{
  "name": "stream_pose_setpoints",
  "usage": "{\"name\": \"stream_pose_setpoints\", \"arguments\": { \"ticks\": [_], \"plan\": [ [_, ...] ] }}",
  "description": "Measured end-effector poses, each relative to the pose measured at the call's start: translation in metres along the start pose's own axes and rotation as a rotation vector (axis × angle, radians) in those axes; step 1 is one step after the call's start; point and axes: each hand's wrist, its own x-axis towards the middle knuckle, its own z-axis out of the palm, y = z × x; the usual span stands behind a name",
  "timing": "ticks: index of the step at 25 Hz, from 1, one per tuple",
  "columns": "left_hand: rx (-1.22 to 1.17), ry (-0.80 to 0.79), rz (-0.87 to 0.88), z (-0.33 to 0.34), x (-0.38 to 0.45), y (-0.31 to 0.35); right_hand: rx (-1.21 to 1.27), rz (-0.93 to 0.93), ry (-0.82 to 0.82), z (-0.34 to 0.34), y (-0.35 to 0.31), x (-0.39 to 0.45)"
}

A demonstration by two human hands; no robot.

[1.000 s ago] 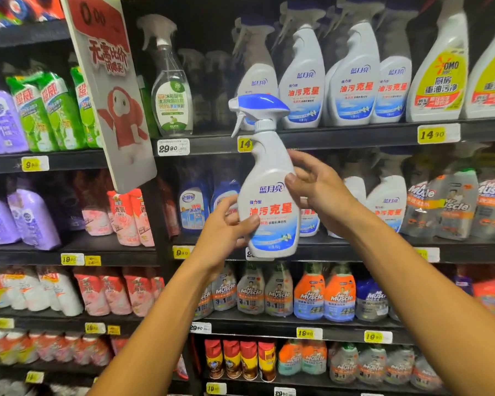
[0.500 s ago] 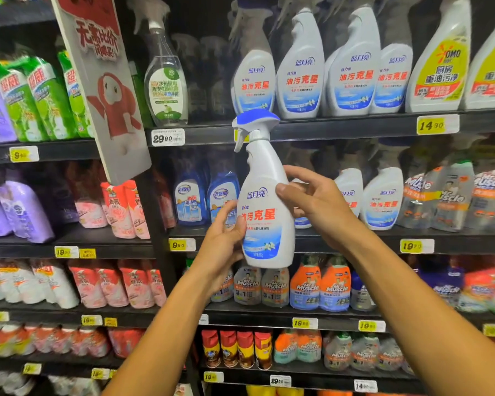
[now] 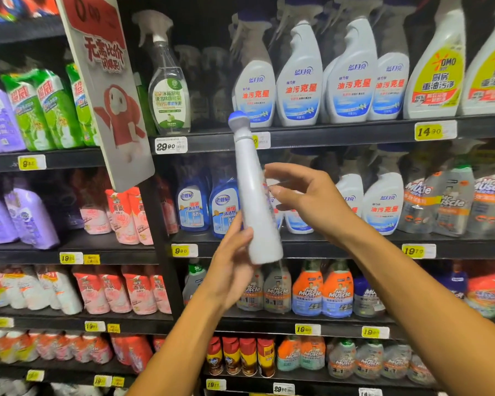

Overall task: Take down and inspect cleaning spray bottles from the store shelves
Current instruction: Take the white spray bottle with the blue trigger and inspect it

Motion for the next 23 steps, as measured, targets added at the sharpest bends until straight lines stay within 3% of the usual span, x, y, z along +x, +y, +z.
{"name": "stream_pose_setpoints", "arguments": {
  "ticks": [2, 5, 14, 17, 23],
  "plan": [
    [-0.197, -0.101, -0.056, 0.001, 0.001, 0.007, -0.124, -0.020, -0.029, 0.000, -0.002, 0.005],
    [-0.284, -0.252, -0.111, 0.004, 0.005, 0.012, -0.103, 0.091, -0.079, -0.005, -0.012, 0.017],
    [-0.327, -0.259, -0.173, 0.002, 0.011, 0.010, -0.038, 0.038, -0.177, -0.011, -0.024, 0.026],
    [-0.165, -0.131, -0.093, 0.000, 0.011, 0.016, -0.044, 0.033, -0.163, -0.010, -0.023, 0.024],
    [0.580, 0.255, 0.278, 0.022, 0.022, 0.030, 0.072, 0.032, -0.037, 0.001, -0.020, 0.025]
  ]
}}
